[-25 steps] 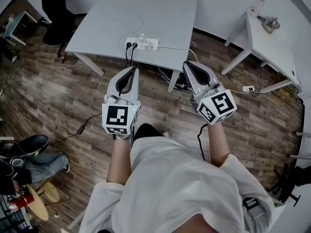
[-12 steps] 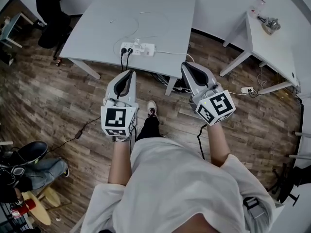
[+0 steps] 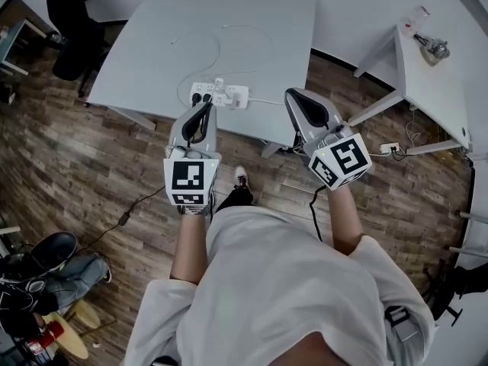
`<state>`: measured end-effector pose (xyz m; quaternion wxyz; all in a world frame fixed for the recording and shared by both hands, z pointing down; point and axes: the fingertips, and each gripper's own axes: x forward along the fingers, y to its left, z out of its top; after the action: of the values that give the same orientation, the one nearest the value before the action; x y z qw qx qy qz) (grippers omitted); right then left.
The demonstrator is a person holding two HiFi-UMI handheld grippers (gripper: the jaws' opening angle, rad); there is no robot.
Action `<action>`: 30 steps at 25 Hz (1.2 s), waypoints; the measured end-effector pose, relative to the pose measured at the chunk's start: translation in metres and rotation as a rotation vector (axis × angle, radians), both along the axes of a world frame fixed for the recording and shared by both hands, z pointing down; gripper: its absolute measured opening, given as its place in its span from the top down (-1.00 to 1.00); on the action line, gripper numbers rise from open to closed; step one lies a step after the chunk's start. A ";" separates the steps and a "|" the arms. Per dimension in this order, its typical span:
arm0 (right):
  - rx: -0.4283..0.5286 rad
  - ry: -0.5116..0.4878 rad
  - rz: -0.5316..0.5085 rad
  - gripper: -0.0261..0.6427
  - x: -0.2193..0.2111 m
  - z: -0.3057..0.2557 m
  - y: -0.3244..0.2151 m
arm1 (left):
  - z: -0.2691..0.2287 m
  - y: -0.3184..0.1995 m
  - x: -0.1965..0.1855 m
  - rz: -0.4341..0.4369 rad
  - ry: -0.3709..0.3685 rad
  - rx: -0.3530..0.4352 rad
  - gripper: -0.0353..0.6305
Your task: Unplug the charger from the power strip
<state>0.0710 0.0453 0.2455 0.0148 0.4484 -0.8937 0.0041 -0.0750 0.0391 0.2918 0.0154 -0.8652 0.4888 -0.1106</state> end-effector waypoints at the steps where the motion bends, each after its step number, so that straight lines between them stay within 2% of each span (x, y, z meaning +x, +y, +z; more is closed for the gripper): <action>1: 0.003 0.001 0.000 0.92 -0.002 -0.001 -0.011 | -0.001 -0.011 -0.001 0.004 0.005 -0.002 0.88; 8: -0.014 0.016 0.004 0.92 -0.019 0.007 -0.081 | 0.007 -0.078 -0.011 0.024 0.041 -0.034 0.88; 12: -0.025 0.023 0.011 0.92 -0.026 0.015 -0.102 | 0.016 -0.097 -0.016 0.034 0.027 -0.047 0.88; 15: -0.048 0.024 0.011 0.92 -0.030 0.024 -0.114 | 0.029 -0.109 -0.019 0.027 0.034 -0.084 0.88; 20: -0.104 0.025 0.002 0.92 -0.033 0.044 -0.126 | 0.039 -0.117 -0.019 0.021 0.054 -0.120 0.88; 24: -0.138 0.040 -0.010 0.92 -0.036 0.061 -0.135 | 0.046 -0.115 -0.015 0.017 0.105 -0.156 0.88; 30: -0.219 0.031 -0.109 0.91 -0.045 0.090 -0.143 | 0.068 -0.111 -0.009 -0.001 0.106 -0.213 0.88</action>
<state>0.0256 -0.0979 0.3351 0.0776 0.3951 -0.9105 0.0938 -0.0838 -0.0718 0.3598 -0.1025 -0.8663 0.4749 -0.1161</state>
